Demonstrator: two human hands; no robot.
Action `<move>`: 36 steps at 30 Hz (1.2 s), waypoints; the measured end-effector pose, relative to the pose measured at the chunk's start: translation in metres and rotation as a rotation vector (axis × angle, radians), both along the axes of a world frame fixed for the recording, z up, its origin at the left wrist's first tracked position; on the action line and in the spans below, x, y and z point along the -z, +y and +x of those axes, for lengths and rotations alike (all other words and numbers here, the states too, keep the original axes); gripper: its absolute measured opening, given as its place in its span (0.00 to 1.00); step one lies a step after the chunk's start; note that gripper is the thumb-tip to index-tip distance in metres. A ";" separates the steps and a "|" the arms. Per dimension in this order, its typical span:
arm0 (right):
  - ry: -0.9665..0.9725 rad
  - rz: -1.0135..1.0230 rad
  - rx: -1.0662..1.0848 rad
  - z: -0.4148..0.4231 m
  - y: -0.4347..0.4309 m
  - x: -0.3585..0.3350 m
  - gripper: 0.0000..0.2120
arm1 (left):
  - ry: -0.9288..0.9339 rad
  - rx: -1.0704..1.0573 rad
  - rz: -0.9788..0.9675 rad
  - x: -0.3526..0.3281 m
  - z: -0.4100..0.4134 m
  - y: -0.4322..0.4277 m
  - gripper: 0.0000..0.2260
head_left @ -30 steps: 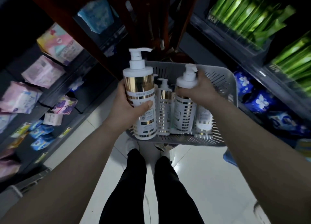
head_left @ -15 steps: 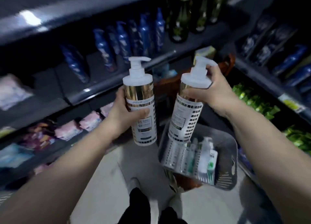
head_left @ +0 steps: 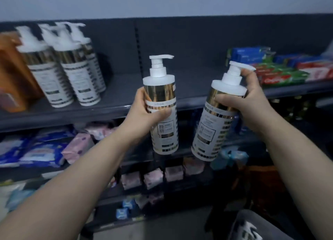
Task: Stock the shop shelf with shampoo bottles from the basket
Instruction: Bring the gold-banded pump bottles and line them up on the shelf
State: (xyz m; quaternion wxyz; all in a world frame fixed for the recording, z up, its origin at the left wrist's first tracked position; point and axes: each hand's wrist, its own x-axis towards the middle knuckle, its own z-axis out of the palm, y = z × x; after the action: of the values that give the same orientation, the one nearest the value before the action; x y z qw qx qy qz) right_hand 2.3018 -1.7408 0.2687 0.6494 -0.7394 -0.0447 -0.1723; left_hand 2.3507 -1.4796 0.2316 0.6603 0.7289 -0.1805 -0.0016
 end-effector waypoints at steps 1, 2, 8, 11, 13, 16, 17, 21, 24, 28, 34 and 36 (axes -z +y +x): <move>-0.020 0.005 -0.016 0.012 0.011 -0.006 0.34 | -0.023 -0.022 0.000 -0.008 0.008 0.011 0.32; -0.041 0.009 -0.030 0.021 0.018 -0.011 0.33 | -0.045 -0.043 0.003 -0.014 0.016 0.019 0.32; -0.153 0.015 -0.109 0.082 0.073 -0.041 0.35 | -0.176 -0.192 0.018 -0.055 0.066 0.068 0.33; -0.172 0.016 -0.135 0.110 0.089 -0.047 0.34 | -0.174 -0.253 0.008 -0.061 0.092 0.082 0.35; -0.180 0.009 -0.153 0.128 0.097 -0.050 0.34 | -0.159 -0.288 -0.012 -0.060 0.107 0.088 0.37; -0.185 0.019 -0.188 0.155 0.104 -0.054 0.36 | -0.138 -0.325 -0.026 -0.054 0.125 0.090 0.34; -0.184 0.025 -0.202 0.165 0.106 -0.056 0.36 | -0.135 -0.336 -0.034 -0.052 0.131 0.090 0.33; -0.186 0.047 -0.280 0.207 0.112 -0.063 0.37 | -0.122 -0.380 -0.024 -0.045 0.150 0.091 0.32; -0.156 0.039 -0.341 0.245 0.122 -0.067 0.38 | -0.110 -0.421 -0.012 -0.043 0.159 0.092 0.33; -0.130 -0.021 -0.419 0.292 0.146 -0.062 0.39 | -0.110 -0.486 0.021 -0.037 0.166 0.093 0.34; -0.111 -0.084 -0.502 0.341 0.181 -0.043 0.39 | -0.102 -0.572 0.023 -0.029 0.163 0.093 0.38; -0.109 -0.091 -0.536 0.349 0.188 -0.041 0.40 | -0.099 -0.585 0.016 -0.028 0.163 0.092 0.38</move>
State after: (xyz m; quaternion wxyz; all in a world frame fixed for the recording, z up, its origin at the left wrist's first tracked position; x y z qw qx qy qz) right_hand 2.6510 -1.5529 0.3093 0.6345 -0.7192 -0.2813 -0.0316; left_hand 2.5139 -1.3872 0.2596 0.6173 0.7545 0.0052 0.2229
